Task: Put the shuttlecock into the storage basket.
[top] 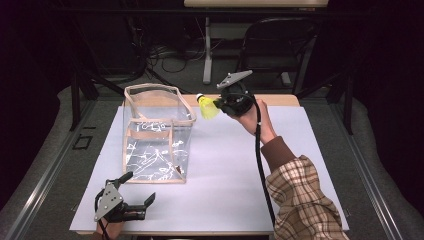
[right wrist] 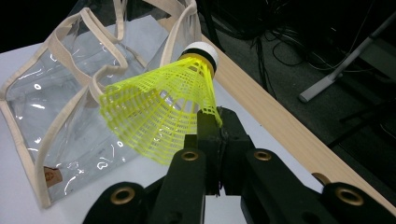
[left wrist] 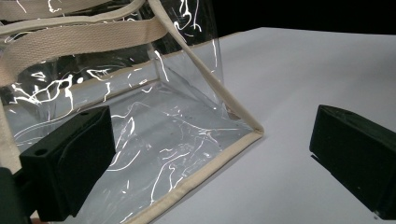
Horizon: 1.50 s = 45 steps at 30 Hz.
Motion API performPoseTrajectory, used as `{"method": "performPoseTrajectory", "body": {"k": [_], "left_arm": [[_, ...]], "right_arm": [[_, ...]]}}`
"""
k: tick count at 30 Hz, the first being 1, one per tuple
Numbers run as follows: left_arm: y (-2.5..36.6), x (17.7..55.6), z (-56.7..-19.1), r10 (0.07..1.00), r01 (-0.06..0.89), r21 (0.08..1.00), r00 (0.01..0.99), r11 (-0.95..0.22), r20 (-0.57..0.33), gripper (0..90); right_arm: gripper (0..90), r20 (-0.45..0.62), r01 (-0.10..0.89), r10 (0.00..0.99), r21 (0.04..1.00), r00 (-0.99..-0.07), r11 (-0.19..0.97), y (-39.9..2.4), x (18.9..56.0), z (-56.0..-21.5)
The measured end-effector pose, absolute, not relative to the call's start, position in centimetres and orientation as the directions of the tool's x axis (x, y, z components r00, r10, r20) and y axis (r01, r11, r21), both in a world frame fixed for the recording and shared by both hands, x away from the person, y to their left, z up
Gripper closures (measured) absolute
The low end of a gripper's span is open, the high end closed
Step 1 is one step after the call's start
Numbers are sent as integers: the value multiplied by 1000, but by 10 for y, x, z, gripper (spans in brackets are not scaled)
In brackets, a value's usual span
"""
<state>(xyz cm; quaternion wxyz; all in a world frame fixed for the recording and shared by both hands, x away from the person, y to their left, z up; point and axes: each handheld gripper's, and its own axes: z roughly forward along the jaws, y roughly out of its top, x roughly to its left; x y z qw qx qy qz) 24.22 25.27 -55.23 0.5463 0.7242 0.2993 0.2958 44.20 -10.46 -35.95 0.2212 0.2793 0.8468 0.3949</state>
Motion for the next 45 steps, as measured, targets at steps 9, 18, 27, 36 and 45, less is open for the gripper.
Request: {"method": "performPoseTrajectory", "body": {"k": [9, 18, 27, 36, 45], "left_arm": [[253, 242, -552, 757, 111, 968, 645, -224, 101, 1], [253, 242, -552, 757, 110, 968, 645, -224, 102, 1], [253, 242, -552, 758, 110, 969, 645, -222, 101, 1], [253, 242, -552, 758, 109, 969, 644, -223, 102, 1], [253, 242, -552, 759, 109, 969, 644, -221, 101, 1]], "right_arm": [[892, -160, 290, 645, 795, -747, 533, -99, 445, -354], [892, -165, 284, 640, 794, -750, 538, -91, 450, -349], [892, -171, 273, 631, 794, -757, 543, -82, 451, -346], [892, -171, 268, 622, 793, -764, 547, -73, 454, -344], [892, -171, 256, 610, 796, -774, 549, -61, 456, -340]]}}
